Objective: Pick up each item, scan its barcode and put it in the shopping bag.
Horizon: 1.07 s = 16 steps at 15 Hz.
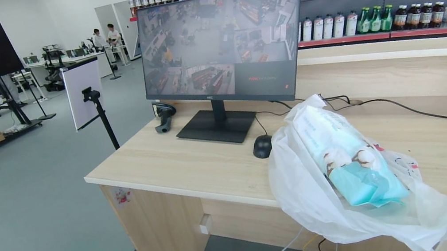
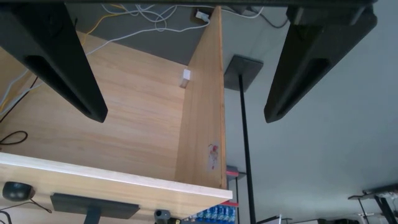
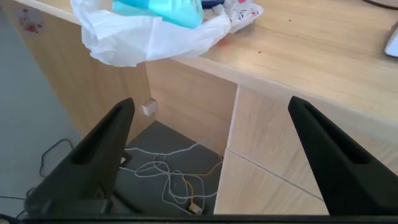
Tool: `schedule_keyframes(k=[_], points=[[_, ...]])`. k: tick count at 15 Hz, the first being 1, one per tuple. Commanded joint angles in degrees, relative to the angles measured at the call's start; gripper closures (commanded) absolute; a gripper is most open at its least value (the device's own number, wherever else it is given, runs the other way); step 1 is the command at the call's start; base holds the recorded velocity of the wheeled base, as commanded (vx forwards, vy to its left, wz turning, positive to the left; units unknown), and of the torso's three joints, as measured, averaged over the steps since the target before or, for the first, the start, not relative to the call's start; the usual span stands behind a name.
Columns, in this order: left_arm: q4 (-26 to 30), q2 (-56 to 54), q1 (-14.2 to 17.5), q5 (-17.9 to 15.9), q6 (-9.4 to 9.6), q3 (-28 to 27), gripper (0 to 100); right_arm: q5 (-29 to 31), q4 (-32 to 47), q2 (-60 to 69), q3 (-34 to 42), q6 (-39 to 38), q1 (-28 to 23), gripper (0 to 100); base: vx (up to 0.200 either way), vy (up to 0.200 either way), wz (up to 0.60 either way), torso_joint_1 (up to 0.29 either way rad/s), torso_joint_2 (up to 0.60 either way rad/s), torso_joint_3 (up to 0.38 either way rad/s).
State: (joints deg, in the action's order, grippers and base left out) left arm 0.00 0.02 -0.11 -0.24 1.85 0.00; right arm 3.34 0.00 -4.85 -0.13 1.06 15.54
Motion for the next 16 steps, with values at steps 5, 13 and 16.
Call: schedule_keyframes(k=[5, 13, 16], points=[[0.0, -0.02, 0.02, -0.02, -0.01, 0.0, 0, 0.0, -0.18, -1.39, 0.13, -2.12, -12.38, 0, 0.0, 0.0, 0.0, 0.0, 0.0, 0.0], [0.0, -0.02, 0.11, -0.02, -0.01, 0.0, 0, -0.09, -0.09, 4.85, 0.13, -1.5, -15.54, 0, -0.125, 0.0, 0.0, 0.0, 0.0, 0.002], [0.0, -0.02, 0.02, -0.02, 0.08, 0.0, 0, -0.09, -0.09, 4.85, 0.13, -1.94, -15.54, 0, -0.133, 0.0, -0.6, -0.002, 0.0, -0.001]])
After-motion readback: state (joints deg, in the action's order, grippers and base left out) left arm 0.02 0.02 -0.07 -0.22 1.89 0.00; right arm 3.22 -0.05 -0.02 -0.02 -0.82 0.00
